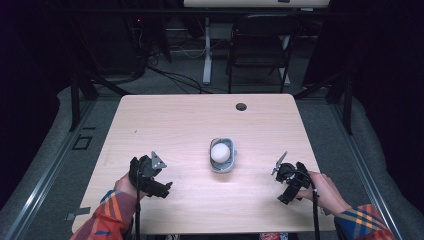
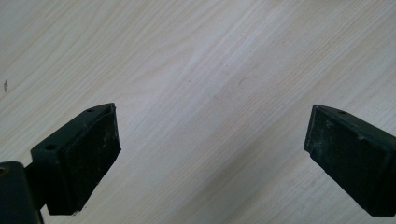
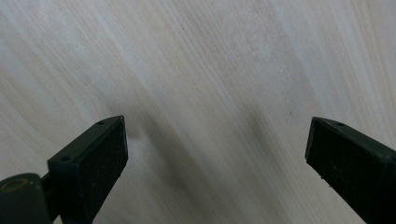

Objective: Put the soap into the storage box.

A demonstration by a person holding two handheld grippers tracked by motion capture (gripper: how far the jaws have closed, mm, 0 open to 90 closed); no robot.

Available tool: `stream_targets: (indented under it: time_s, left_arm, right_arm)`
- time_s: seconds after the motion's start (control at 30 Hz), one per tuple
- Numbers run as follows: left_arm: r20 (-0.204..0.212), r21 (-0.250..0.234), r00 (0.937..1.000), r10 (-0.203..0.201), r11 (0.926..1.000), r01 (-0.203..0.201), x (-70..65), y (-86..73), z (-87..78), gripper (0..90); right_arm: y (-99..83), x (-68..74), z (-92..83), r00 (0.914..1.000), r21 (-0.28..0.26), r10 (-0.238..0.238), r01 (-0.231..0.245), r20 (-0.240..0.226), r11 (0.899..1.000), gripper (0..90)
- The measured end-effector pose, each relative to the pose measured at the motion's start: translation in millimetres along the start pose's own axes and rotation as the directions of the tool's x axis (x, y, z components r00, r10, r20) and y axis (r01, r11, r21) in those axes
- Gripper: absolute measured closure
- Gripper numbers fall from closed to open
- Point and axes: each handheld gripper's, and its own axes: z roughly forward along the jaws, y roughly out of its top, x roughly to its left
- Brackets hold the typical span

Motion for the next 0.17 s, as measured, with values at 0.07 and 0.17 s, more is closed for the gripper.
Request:
stream_targets:
  time_s: [0.07,0.17]
  left_arm:
    - [0.002,0.001,1.0,0.001,1.0,-0.001,-0.2,0.4,0.7,3.3]
    - [0.001,0.005,1.0,0.003,1.0,-0.003,-0.4,1.8,1.2,3.3]
  right_arm:
    - [-0.8,-0.1,0.6,0.9999,-0.001,0.003,-0.003,0.016,1.0,5.6]
    - [-1.6,-1.2,0.3,0.9998,0.016,-0.007,0.007,0.018,1.0,7.5]
